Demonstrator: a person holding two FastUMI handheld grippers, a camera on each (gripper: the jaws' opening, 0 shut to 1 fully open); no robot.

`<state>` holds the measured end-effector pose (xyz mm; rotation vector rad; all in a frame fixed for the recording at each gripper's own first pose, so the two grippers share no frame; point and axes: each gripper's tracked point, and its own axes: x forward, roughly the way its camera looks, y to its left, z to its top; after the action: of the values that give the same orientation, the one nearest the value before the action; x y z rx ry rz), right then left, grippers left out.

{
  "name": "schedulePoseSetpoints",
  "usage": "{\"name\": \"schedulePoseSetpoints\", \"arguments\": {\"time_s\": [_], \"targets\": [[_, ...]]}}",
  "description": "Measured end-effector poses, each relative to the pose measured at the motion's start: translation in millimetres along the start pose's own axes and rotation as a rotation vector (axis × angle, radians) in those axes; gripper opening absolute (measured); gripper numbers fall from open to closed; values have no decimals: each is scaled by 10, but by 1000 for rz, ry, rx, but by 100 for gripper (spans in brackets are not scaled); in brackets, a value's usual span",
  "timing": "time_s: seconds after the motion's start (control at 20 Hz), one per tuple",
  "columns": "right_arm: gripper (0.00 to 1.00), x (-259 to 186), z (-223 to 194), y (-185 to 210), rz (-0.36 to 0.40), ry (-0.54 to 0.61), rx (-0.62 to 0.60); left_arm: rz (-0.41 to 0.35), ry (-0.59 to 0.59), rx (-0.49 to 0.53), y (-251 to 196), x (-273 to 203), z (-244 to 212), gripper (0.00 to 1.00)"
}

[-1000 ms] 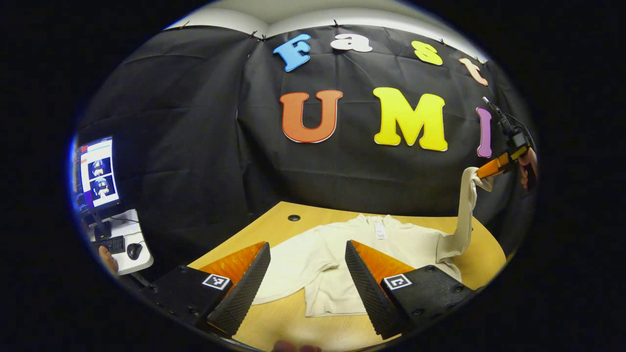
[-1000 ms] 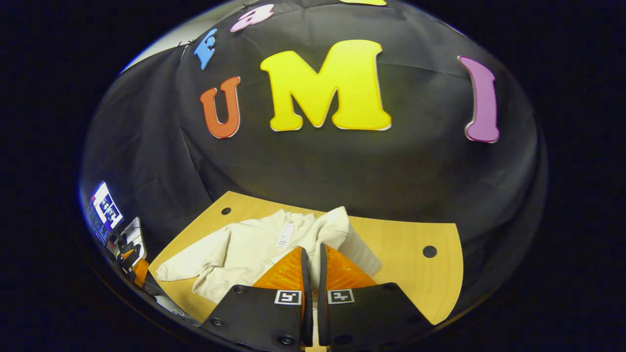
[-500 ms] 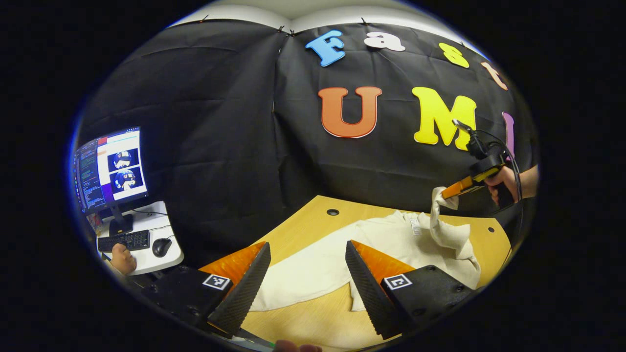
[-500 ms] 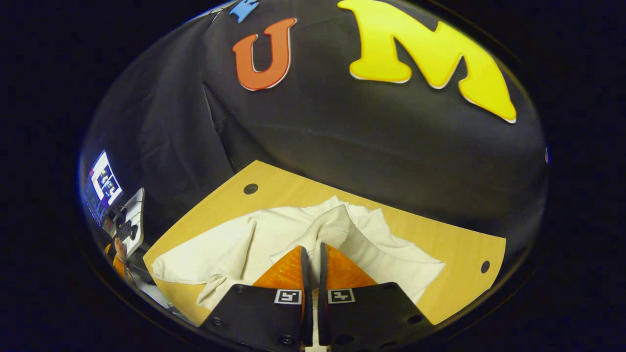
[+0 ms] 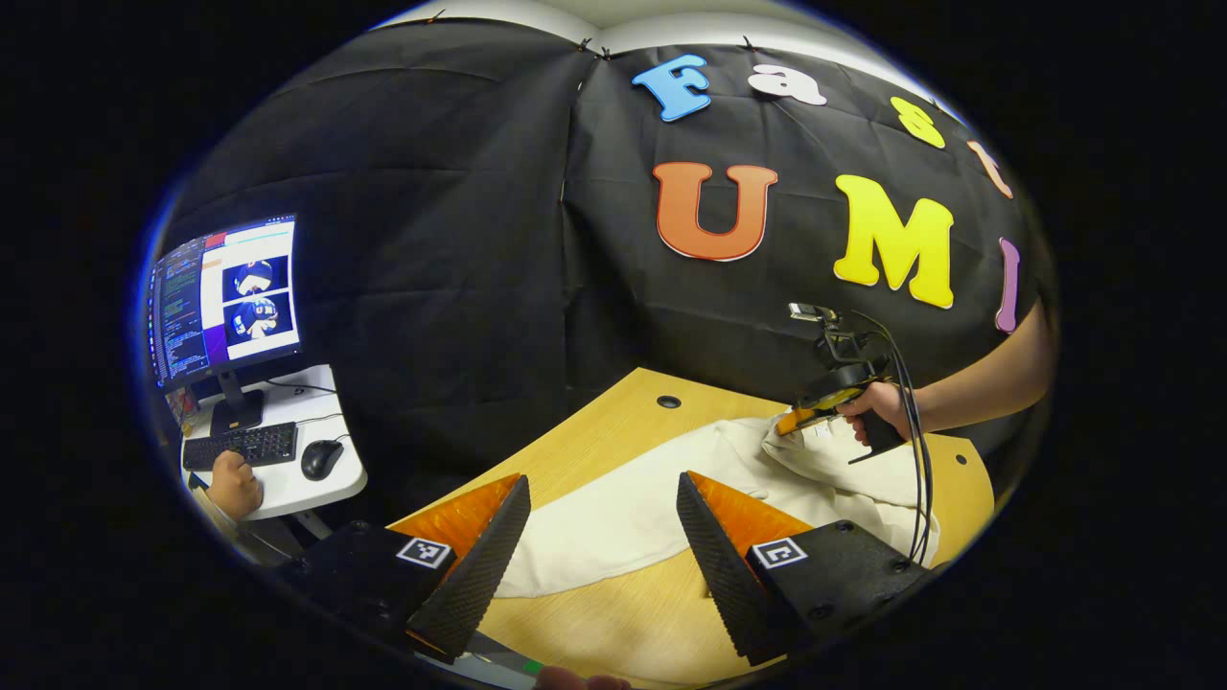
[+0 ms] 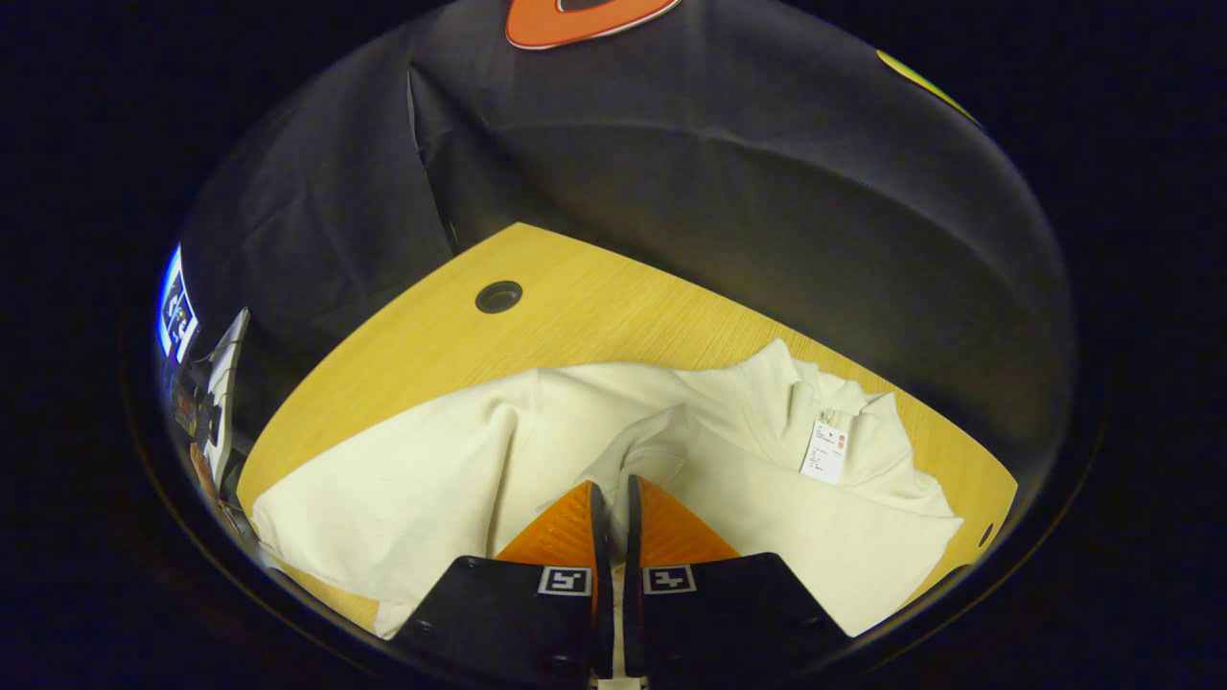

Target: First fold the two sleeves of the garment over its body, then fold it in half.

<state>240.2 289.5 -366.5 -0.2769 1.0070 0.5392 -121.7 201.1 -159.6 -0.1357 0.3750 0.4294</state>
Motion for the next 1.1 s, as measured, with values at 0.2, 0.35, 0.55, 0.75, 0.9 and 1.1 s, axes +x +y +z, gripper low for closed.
{"name": "schedulePoseSetpoints", "arguments": {"time_s": [0.2,0.35,0.55,0.75,0.9,1.1], "targets": [[6,-90,71,-17,4,-43,22,13,13,28,196,68,-76,98],[14,-363,201,-60,39,-93,70,25,13,15,283,126,-99,98],[20,-609,539,141,161,-201,135,30,15,5,339,161,-119,98],[43,-863,669,427,219,-247,139,36,6,19,419,152,-143,98],[62,-1212,816,544,244,-308,129,40,10,37,523,117,-248,98],[70,-1876,798,706,263,-398,54,25,47,98,741,49,-574,98]]}}
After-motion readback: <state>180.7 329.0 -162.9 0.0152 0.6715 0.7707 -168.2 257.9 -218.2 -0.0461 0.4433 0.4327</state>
